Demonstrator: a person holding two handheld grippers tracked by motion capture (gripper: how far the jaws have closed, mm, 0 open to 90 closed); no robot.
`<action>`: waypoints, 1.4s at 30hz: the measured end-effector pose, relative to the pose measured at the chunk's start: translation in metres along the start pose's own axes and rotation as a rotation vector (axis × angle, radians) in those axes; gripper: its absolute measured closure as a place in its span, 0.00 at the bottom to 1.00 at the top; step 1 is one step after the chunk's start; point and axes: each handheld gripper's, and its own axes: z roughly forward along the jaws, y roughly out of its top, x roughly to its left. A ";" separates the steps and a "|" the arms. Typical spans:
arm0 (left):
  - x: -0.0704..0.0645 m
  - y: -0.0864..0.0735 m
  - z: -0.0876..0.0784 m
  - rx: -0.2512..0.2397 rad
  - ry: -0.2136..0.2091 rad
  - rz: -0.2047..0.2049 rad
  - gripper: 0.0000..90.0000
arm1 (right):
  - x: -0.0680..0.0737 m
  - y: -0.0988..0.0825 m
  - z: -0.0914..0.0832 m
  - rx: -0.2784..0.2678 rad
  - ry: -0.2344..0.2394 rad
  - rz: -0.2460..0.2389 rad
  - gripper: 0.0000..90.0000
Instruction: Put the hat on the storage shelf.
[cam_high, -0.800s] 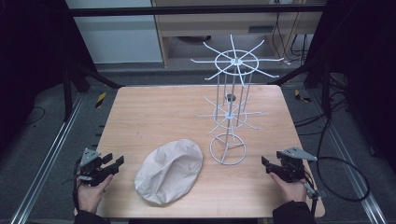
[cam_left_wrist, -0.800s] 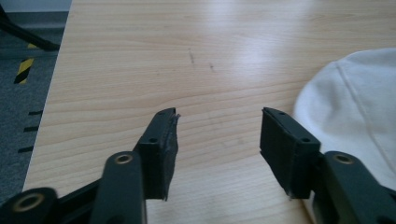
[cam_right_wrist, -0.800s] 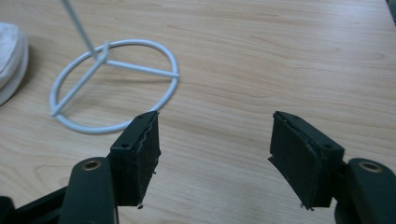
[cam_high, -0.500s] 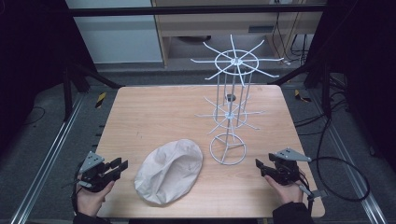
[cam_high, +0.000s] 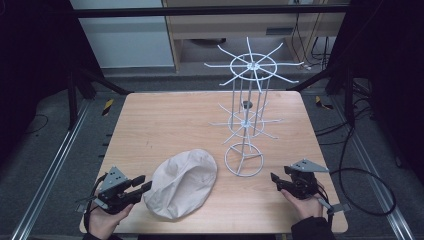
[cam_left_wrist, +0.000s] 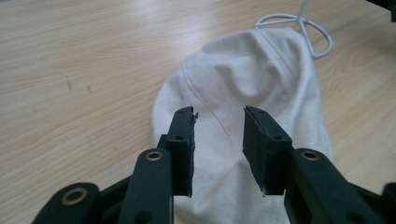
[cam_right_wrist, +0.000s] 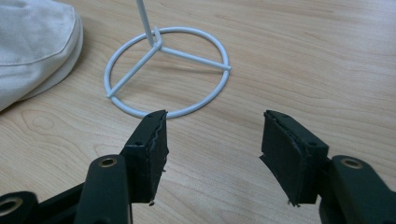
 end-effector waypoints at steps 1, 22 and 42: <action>-0.002 0.001 0.000 0.002 -0.006 0.002 0.69 | 0.000 0.000 0.000 0.003 -0.001 -0.002 0.45; -0.031 0.001 0.020 0.125 -0.045 0.059 0.73 | -0.002 -0.001 0.000 0.009 0.017 0.007 0.47; -0.015 0.000 0.020 0.155 0.009 0.038 0.92 | 0.032 0.008 0.003 -0.020 0.141 -0.066 0.53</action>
